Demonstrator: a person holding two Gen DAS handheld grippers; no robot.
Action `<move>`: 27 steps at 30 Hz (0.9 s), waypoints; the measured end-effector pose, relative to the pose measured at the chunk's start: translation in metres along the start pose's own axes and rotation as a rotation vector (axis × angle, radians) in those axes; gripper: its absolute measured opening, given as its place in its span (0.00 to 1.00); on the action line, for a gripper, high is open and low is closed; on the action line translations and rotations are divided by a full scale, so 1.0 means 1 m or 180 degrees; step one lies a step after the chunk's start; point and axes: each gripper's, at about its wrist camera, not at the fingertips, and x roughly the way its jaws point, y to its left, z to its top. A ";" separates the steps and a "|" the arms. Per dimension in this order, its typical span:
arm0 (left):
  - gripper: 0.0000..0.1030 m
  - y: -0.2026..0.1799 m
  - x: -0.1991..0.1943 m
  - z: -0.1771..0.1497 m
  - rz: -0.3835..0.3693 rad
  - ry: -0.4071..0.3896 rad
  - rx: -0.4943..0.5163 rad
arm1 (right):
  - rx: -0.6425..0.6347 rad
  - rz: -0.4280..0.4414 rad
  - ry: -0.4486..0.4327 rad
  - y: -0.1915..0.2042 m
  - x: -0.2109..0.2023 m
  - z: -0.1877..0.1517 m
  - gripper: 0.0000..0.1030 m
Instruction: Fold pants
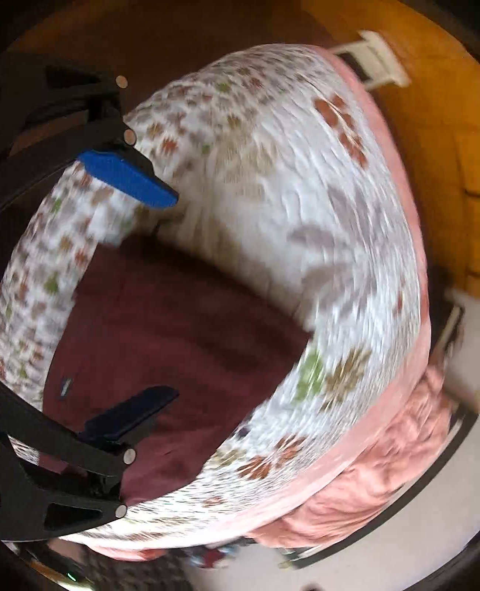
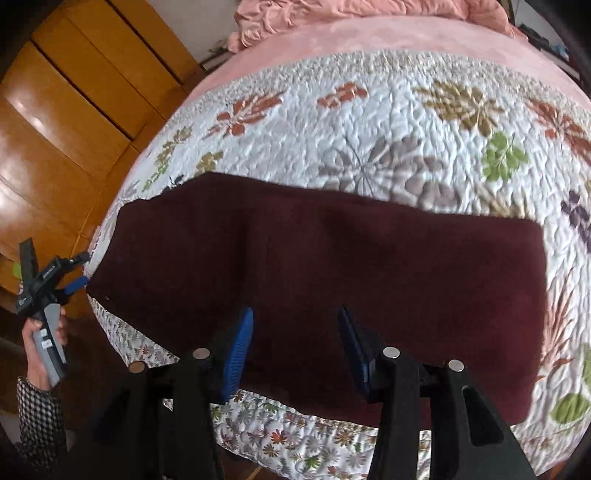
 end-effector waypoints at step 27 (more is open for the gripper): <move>0.36 -0.008 0.066 -0.011 -0.0783 0.0452 -0.0328 | 0.0174 0.0019 0.0104 -0.018 0.017 -0.011 0.53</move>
